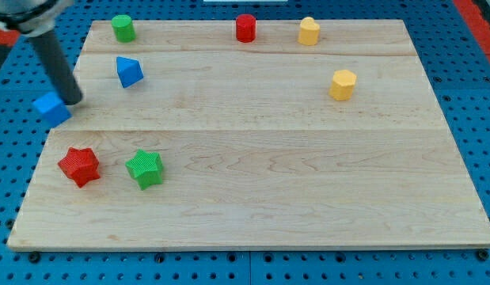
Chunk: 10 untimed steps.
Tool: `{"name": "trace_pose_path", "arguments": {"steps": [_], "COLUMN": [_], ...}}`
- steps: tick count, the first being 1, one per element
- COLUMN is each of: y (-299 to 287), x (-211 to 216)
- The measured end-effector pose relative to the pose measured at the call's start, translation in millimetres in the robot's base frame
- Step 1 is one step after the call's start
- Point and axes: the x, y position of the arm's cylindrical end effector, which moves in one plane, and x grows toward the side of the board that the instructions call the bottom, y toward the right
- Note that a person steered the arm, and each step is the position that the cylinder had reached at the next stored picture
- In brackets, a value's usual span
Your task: Place the green circle and the triangle bottom left to the yellow hexagon
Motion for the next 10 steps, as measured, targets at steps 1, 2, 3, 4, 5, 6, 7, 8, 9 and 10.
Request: {"name": "trace_pose_path", "arguments": {"steps": [1,2,3,4,5,6,7,8,9,10], "y": [-1.6,17.7,77.1,118.8,37.9,23.6,16.0,81.3,118.1,120.8], "x": [-3.1,-13.7,-47.8,-57.9,-74.8,-142.3,-188.5,-197.3,-180.6,-134.0]}}
